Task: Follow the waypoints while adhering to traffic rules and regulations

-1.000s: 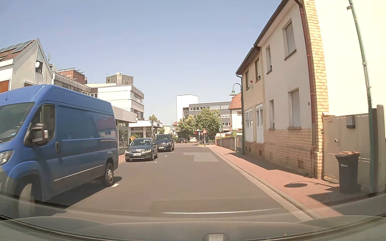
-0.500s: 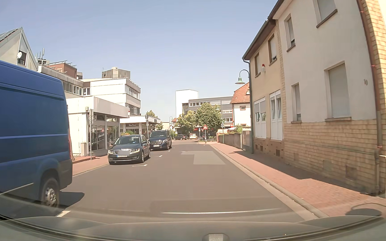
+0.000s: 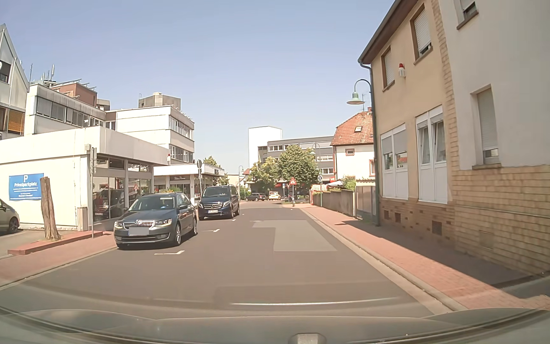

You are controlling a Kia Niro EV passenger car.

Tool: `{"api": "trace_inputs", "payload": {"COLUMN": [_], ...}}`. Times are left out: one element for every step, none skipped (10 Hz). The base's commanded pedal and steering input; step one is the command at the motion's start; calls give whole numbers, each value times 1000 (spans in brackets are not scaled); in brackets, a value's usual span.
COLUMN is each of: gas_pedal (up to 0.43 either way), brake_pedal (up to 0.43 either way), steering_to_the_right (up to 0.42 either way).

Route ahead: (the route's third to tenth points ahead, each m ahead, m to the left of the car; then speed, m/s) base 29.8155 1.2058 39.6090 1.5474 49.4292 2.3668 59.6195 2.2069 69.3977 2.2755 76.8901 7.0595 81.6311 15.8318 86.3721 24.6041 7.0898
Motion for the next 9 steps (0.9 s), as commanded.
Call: {"api": "trace_inputs", "payload": {"gas_pedal": [0, 0, 0, 0, 0, 0, 0, 0, 0], "brake_pedal": [0, 0, 0, 0, 0, 0, 0, 0, 0], "steering_to_the_right": [3, 4, 5, 5, 5, 5, 5, 5, 4]}}
